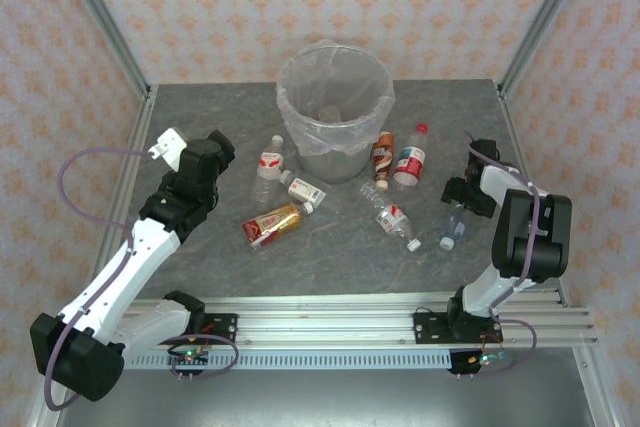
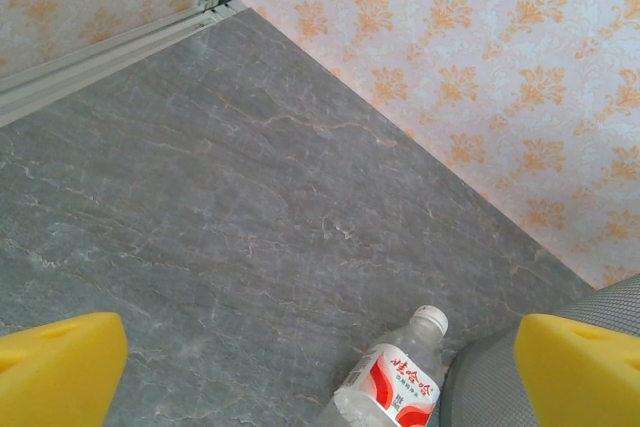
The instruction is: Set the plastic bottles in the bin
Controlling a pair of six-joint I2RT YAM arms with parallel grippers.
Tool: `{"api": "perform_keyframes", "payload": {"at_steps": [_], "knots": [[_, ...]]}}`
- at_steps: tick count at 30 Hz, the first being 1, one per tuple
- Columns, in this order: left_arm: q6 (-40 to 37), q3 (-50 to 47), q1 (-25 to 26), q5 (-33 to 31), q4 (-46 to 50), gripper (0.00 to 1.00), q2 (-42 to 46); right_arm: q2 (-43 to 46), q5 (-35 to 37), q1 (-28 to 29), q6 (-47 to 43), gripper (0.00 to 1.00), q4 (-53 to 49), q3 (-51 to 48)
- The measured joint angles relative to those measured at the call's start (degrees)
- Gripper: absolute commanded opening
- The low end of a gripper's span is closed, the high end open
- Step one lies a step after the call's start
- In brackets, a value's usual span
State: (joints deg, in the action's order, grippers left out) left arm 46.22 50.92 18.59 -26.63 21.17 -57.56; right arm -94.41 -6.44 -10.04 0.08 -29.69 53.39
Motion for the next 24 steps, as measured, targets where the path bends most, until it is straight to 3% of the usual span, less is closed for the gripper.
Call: {"api": "perform_keyframes", "payload": {"at_steps": [24], "knots": [[-3.2,-1.2,-0.2,3.9,-1.0,1.00,-2.9,-1.5,-0.5,0.4,5.5,0.55,2.8,-0.2]]}}
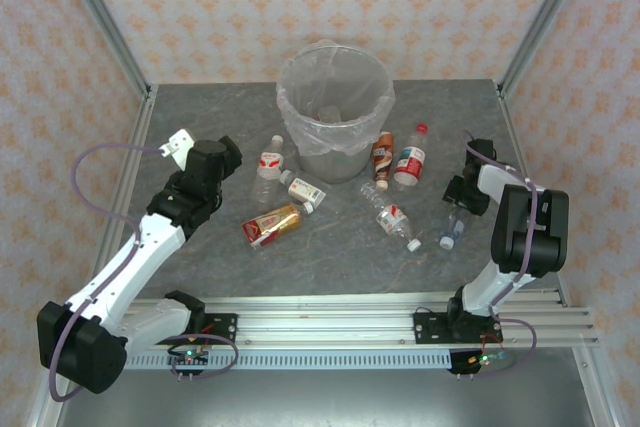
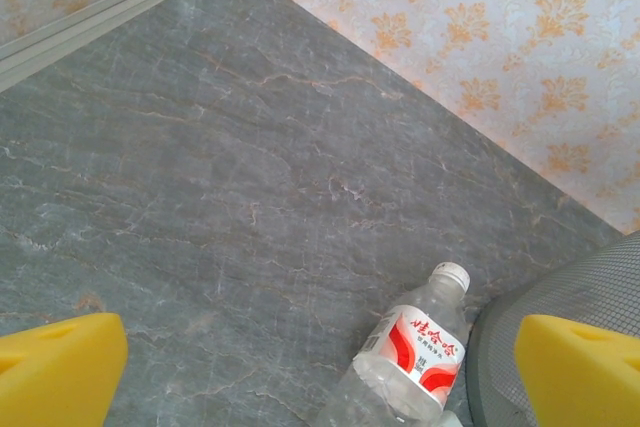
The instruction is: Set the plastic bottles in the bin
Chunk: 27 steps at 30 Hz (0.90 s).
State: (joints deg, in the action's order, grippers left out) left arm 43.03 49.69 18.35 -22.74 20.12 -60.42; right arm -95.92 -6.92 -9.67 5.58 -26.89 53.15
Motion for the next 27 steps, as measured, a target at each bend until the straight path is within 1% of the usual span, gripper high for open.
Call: {"api": "perform_keyframes", "payload": {"at_steps": [5,14,21,27], "knots": [[0.4,0.1,0.0,0.0,0.2,1.00,-1.3,1.6,1.0,0.0,1.1,0.50,4.0,-2.4],[1.8,0.1,-0.1,-0.4,0.3,1.00,-2.6,9.2,1.3,0.0,1.7,0.47,13.0,-9.4],[2.0,0.9,-0.1,-0.2,0.3,1.00,-3.2,17.6,-1.1,0.4,1.7,0.45,20.1,-15.1],[2.0,2.9,-0.2,0.5,0.7,1.00,-6.0,24.0,-4.2,0.7,1.9,0.44,23.5,-17.0]]}}
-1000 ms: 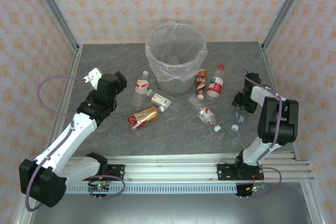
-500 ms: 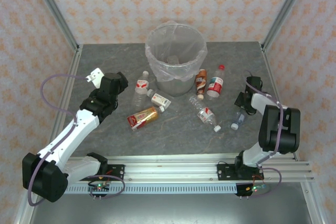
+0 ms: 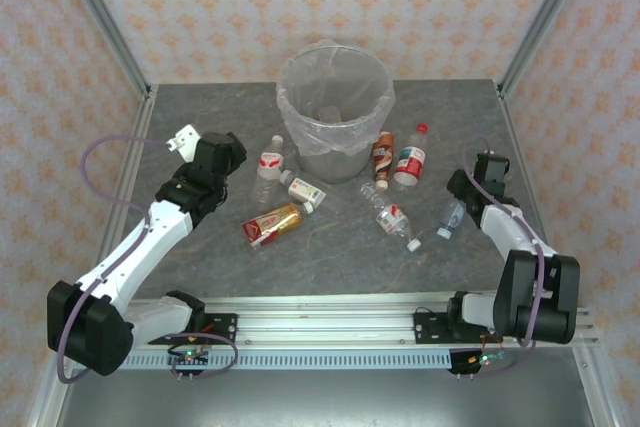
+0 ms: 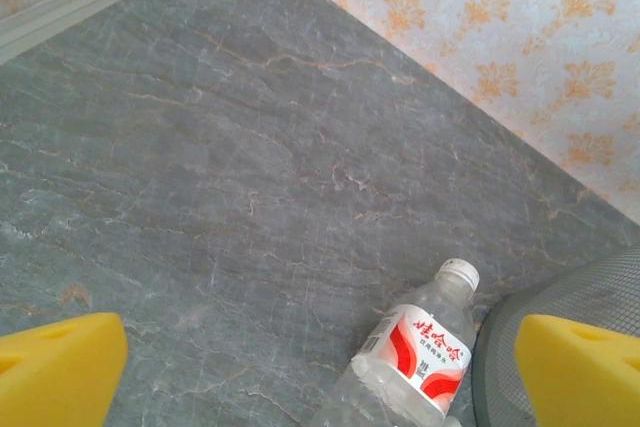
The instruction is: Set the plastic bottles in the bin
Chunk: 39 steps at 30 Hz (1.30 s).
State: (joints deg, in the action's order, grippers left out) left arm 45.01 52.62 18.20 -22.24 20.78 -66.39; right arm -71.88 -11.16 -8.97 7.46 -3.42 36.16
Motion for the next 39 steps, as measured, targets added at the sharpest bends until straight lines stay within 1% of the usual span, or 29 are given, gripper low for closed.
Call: {"api": "perform_keyframes", "payload": {"at_steps": [5,10,19,23,30,35,39], "knots": [[0.2,0.2,0.0,0.7,0.7,1.00,-1.2,4.4,-3.8,1.0,0.2,0.44,1.0,0.0],[0.3,0.2,-0.2,0.8,0.9,1.00,-1.3,8.4,-6.5,3.8,0.3,0.43,1.4,0.2],[1.2,0.2,-0.4,0.9,0.9,1.00,-1.6,9.1,-10.2,9.7,2.5,0.41,1.4,6.2],[1.5,0.2,-0.4,1.2,0.9,1.00,-2.7,8.5,-11.1,13.3,3.6,0.41,1.4,11.9],[1.4,0.2,-0.7,2.5,1.1,1.00,-3.5,4.0,-12.7,20.0,3.7,0.41,1.9,24.7],[1.2,0.2,-0.7,2.8,1.8,1.00,-3.5,-0.9,-15.7,22.9,5.0,0.41,2.0,34.4],[1.2,0.2,-0.7,2.8,2.2,1.00,-3.5,-5.6,-16.5,25.2,5.4,0.41,1.8,42.4]]}}
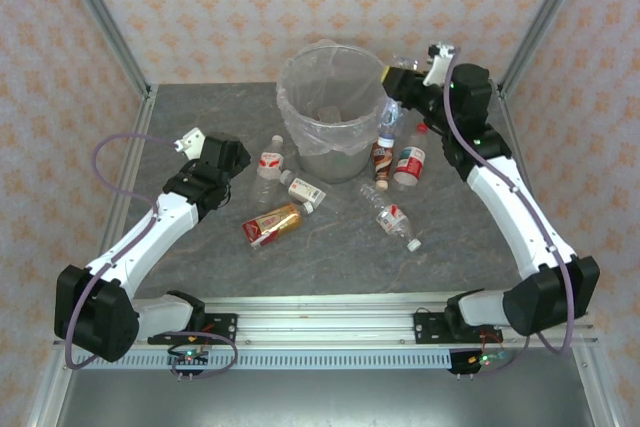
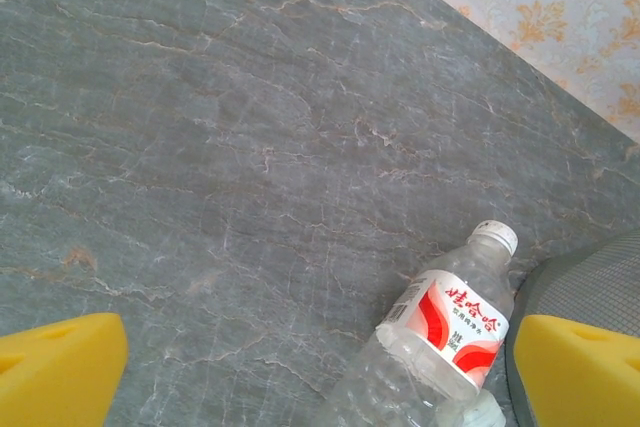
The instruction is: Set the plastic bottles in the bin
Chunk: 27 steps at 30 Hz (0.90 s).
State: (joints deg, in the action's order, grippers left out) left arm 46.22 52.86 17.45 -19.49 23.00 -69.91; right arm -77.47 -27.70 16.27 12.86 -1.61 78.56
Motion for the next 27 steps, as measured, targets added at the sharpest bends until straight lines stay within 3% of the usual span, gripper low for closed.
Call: {"api": "perform_keyframes", "payload": {"at_steps": [14,20,27], "knots": [[-2.6,0.0,0.0,2.7,0.6,1.00,-0.1,-20.5,5.5,5.4,-3.5,0.41,-4.4,24.9],[-3.8,0.0,0.0,3.3,0.8,1.00,-1.3,-30.1,8.3,6.0,-8.8,0.41,-11.8,36.4],[-5.2,0.0,0.0,4.6,0.8,1.00,-1.5,-33.9,10.4,6.4,-15.9,0.42,-18.7,38.7]]}}
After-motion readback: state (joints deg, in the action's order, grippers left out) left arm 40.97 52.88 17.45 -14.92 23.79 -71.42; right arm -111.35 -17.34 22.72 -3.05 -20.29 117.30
